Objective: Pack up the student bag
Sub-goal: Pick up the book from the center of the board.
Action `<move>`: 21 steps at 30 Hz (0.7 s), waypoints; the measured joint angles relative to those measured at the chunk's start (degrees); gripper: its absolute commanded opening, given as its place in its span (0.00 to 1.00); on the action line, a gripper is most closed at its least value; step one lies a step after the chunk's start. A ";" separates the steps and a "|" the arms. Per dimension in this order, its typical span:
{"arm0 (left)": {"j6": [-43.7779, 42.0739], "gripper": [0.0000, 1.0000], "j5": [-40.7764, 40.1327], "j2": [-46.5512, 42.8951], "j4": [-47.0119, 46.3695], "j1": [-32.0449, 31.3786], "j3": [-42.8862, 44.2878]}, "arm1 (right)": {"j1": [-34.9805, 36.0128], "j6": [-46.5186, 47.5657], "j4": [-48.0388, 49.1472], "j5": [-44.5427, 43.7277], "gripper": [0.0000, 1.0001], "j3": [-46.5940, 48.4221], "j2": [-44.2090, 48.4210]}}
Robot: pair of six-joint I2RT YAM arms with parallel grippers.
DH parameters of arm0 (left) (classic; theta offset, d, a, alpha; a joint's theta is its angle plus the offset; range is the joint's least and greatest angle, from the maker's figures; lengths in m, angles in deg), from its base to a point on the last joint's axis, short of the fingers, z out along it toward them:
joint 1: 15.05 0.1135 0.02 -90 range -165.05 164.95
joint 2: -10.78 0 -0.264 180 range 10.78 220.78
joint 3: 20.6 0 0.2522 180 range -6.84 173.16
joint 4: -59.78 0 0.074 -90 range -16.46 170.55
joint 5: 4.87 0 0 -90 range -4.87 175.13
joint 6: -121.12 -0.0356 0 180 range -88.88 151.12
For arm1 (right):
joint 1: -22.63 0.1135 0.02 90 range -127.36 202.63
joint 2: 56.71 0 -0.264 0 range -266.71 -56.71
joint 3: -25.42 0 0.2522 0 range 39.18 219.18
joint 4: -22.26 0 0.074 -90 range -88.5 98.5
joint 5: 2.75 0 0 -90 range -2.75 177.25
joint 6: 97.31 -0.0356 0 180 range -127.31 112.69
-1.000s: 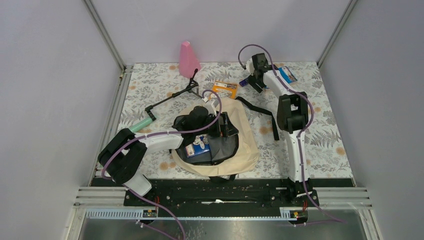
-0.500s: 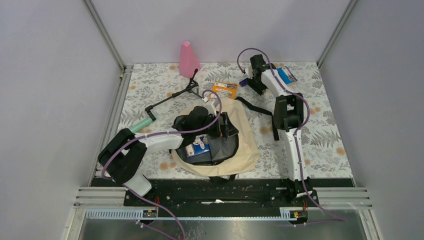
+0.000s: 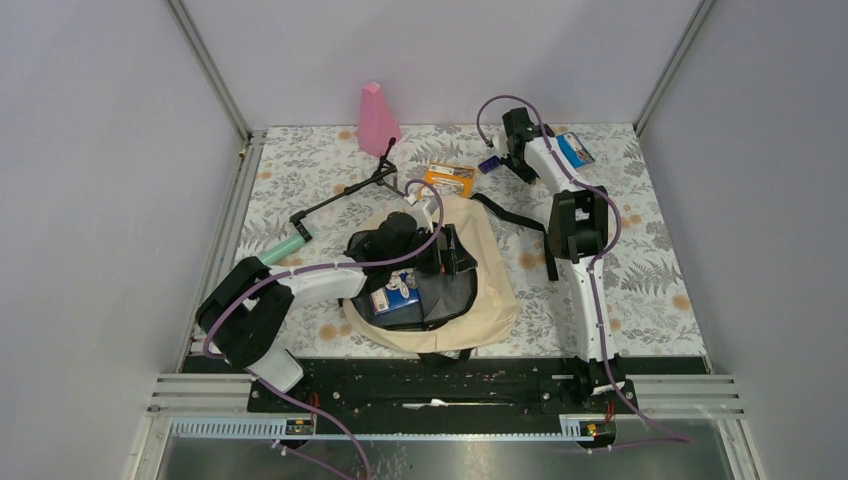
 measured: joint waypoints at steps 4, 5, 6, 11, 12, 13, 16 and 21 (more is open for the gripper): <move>-0.28 0.99 0.39 0.04 0.83 0.00 0.57 | -0.07 -1.49 3.10 -0.09 0.00 -4.02 2.16; -0.31 0.99 0.57 0.17 1.07 -0.02 0.83 | -0.15 -2.45 3.98 0.15 0.00 -5.53 3.08; -0.31 0.99 0.70 0.48 1.31 -0.07 1.25 | -0.28 -3.39 4.37 0.50 0.00 -6.80 4.02; -0.37 0.99 0.90 4.90 1.29 -1.42 4.81 | -0.70 -10.45 6.62 2.67 0.00 -17.09 11.98; -0.44 0.99 0.83 5.73 1.11 -1.86 5.42 | -0.74 -11.67 7.15 2.86 0.00 -19.17 13.70; -0.46 0.99 0.70 6.49 0.72 -2.51 6.03 | -0.76 -13.35 8.22 3.23 0.00 -22.38 16.24; -0.59 0.99 -0.09 7.43 0.04 -4.11 6.73 | -0.79 -17.84 11.69 3.89 0.00 -33.03 24.79; -1.66 0.99 -2.23 5.97 0.90 -5.97 6.14 | -0.79 -24.46 16.59 3.69 0.00 -49.20 39.36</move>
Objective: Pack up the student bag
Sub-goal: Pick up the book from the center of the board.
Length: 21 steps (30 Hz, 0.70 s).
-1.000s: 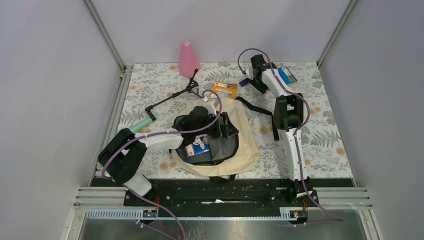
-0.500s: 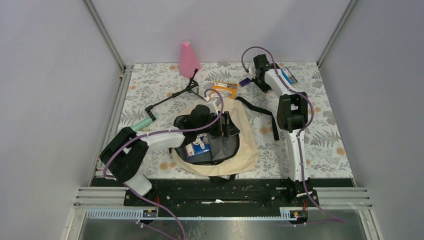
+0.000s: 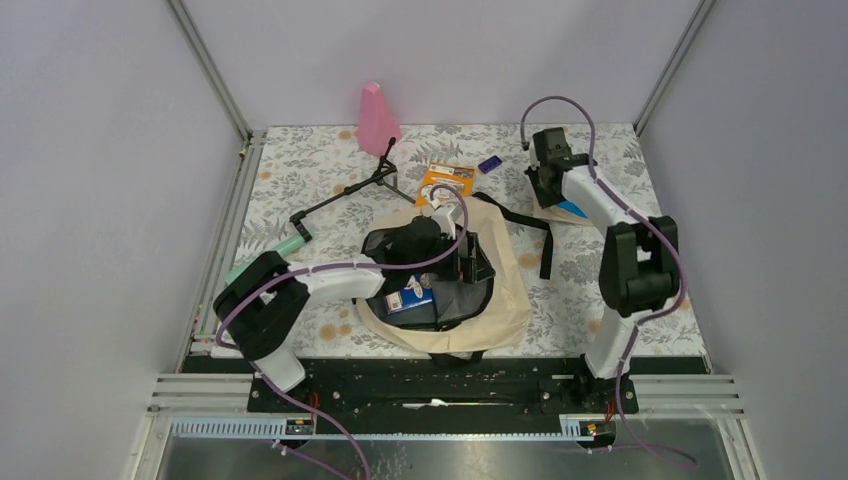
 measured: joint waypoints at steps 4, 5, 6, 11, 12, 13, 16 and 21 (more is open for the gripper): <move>-1.73 0.99 -2.93 -5.16 5.25 -0.26 -1.44 | 0.00 -3.52 2.80 -0.48 0.00 -8.61 8.33; -2.23 0.99 -3.63 -6.58 6.60 -0.28 -1.51 | 0.00 -4.33 3.48 -0.46 0.00 -10.86 10.69; -2.84 0.99 -4.57 -8.26 7.89 -0.31 -1.55 | 0.00 -4.98 4.07 -0.44 0.00 -12.74 12.90; -5.46 0.99 -8.66 -15.78 12.31 -0.44 -1.64 | 0.00 -7.56 5.86 0.28 0.00 -19.21 24.98; -5.97 0.99 -9.29 -17.00 13.11 -0.46 -1.64 | 0.00 -8.13 5.88 0.72 0.00 -19.91 27.67; -6.27 0.99 -9.77 -17.79 13.73 -0.48 -1.64 | 0.00 -8.55 5.97 1.44 0.00 -20.24 29.66; -7.21 0.99 -11.15 -20.00 16.52 -0.52 -1.64 | 0.04 -10.08 6.78 4.50 0.00 -20.72 35.58; -7.17 0.99 -14.60 -25.88 21.24 -0.59 -2.71 | 2.60 -11.47 6.93 9.60 0.00 -21.27 40.28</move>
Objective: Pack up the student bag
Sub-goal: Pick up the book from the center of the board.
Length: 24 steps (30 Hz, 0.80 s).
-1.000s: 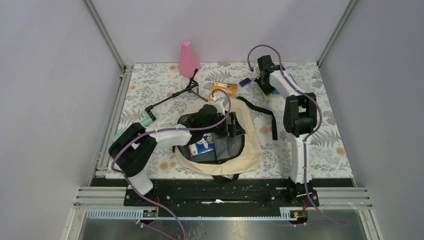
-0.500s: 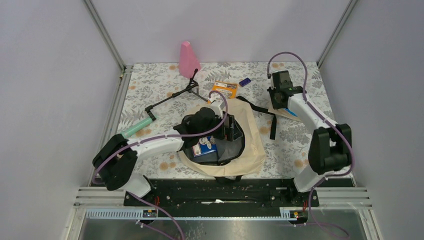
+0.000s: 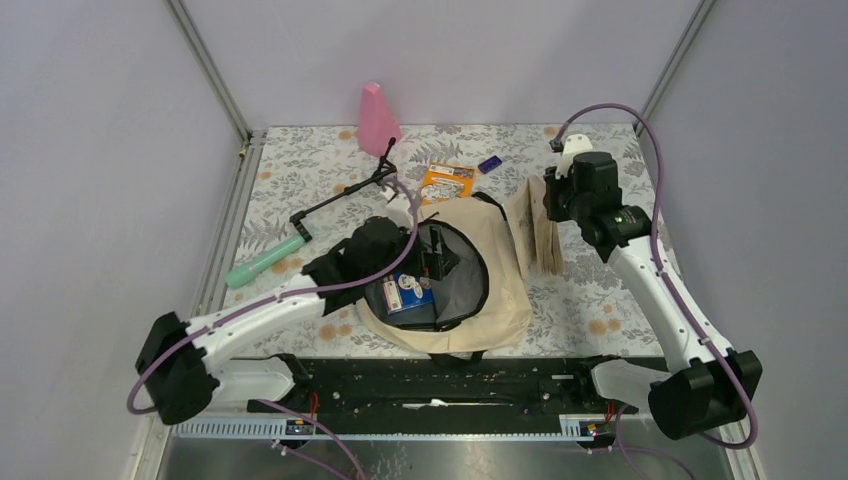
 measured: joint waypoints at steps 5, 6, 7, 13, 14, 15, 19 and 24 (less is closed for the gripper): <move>2.64 0.99 -2.14 -9.22 0.87 0.02 -1.53 | 3.89 -1.07 0.04 5.66 0.00 -0.83 3.19; 3.39 0.99 -2.23 -10.56 0.55 0.11 -1.53 | 4.68 -1.20 0.15 6.47 0.00 -0.83 3.82; 4.37 0.99 -2.14 -11.63 0.09 0.39 -1.53 | 5.46 -1.33 0.28 7.30 0.00 -0.85 4.50; 12.48 0.99 2.75 -12.39 -4.44 5.66 -2.56 | 11.39 -1.64 3.28 12.04 0.00 -1.36 8.92; 14.32 0.99 4.07 -12.11 -5.90 6.97 -3.28 | 12.15 -1.64 3.87 12.87 0.00 -1.68 9.53; 15.63 0.99 4.92 -11.76 -6.88 7.82 -3.72 | 13.03 -1.92 4.98 13.66 0.00 -2.27 10.21; 22.08 0.99 9.35 -8.33 -14.29 9.70 -6.27 | 17.09 -3.10 9.18 15.91 0.00 -6.36 12.46; 29.03 0.99 12.46 -5.99 -24.55 9.70 -12.39 | 23.10 -3.34 12.70 15.74 0.00 -10.25 12.41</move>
